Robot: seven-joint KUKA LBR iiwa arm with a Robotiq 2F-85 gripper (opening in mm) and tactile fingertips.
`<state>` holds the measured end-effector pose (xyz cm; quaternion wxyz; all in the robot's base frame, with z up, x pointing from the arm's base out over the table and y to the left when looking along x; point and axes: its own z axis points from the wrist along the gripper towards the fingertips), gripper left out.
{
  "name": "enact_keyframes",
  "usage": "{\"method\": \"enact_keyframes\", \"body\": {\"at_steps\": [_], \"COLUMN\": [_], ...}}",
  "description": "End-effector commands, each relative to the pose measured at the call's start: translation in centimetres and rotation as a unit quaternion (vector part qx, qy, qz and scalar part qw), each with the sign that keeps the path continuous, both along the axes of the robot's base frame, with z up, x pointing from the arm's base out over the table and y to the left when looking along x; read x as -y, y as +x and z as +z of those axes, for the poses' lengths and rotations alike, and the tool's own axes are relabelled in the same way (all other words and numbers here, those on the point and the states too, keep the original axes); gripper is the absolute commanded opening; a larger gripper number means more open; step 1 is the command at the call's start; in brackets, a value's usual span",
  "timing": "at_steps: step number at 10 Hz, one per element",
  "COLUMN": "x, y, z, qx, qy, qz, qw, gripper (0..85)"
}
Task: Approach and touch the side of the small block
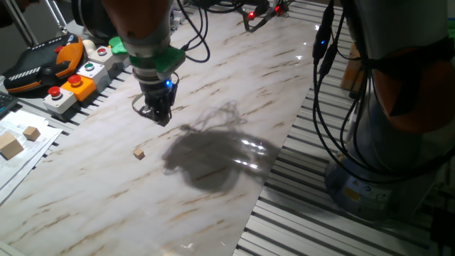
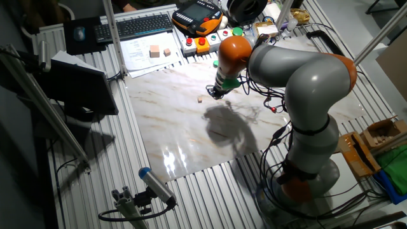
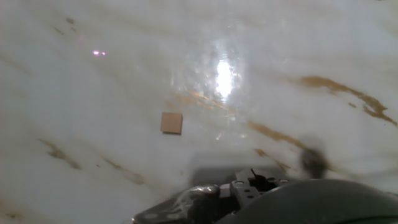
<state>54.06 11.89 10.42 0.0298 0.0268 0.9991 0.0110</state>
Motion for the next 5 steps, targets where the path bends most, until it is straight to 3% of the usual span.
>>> {"method": "enact_keyframes", "body": {"at_steps": [1, 5], "x": [-0.1, -0.7], "y": [0.29, 1.88], "z": [-0.3, -1.8], "qx": [-0.001, 0.002], "qy": [0.001, -0.002], "qz": [0.0, 0.001], "qw": [1.0, 1.0], "gripper": [0.7, 0.7]}}
